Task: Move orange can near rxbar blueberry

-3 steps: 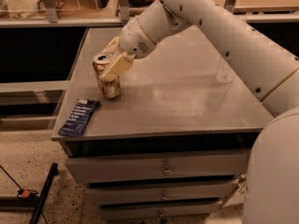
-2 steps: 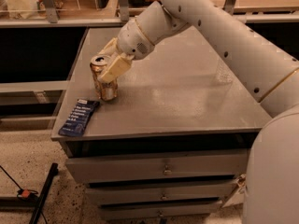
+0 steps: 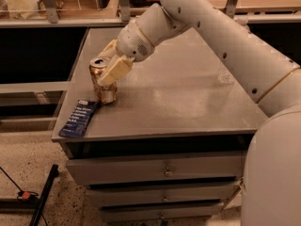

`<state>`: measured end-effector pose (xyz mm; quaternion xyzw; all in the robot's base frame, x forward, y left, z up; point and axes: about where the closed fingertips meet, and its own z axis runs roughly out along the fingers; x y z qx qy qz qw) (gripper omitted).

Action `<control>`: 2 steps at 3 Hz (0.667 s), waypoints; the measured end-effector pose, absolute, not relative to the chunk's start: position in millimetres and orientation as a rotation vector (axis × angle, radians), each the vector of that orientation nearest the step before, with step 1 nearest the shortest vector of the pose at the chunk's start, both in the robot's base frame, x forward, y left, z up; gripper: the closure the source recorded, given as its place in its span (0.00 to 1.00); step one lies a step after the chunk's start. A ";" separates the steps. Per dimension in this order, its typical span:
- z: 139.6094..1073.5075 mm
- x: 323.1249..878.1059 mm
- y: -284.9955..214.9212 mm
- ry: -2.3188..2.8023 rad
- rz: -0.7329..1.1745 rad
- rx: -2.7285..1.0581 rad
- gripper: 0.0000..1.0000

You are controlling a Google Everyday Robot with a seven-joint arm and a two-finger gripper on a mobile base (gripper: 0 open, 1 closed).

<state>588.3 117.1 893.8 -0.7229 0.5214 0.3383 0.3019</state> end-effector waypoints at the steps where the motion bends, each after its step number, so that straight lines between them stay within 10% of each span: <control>1: 892.6 587.7 117.4 1.376 0.888 -1.933 0.00; 2: 895.7 587.3 117.2 1.348 0.857 -1.975 0.00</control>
Offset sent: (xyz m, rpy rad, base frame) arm -0.0009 -0.0043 0.0002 -0.0375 -0.0467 0.0269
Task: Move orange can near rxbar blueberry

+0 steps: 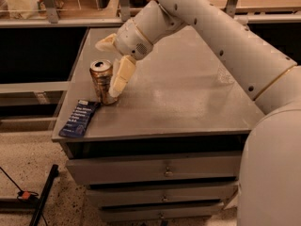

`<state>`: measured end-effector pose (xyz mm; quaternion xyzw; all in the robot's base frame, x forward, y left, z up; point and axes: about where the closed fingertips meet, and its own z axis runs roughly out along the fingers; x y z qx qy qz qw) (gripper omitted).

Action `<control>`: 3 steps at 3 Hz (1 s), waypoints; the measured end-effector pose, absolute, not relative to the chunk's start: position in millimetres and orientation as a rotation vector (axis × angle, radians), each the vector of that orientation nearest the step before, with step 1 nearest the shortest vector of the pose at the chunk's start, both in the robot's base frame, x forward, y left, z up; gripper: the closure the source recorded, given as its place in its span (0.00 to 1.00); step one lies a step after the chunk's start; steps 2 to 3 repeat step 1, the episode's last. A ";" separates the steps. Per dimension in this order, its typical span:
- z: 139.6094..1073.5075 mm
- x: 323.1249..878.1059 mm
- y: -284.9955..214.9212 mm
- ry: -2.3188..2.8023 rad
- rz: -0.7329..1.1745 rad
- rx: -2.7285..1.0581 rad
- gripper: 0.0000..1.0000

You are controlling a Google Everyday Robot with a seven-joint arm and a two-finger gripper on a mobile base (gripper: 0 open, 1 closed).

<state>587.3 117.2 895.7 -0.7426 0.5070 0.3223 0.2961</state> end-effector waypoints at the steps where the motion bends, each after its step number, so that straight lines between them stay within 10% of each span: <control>1: 895.7 587.3 117.2 1.348 0.857 -1.975 0.00; 3: 895.7 587.3 117.2 1.348 0.857 -1.975 0.00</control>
Offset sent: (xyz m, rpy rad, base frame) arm 0.0000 0.0000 0.0000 0.0000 0.0000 0.0000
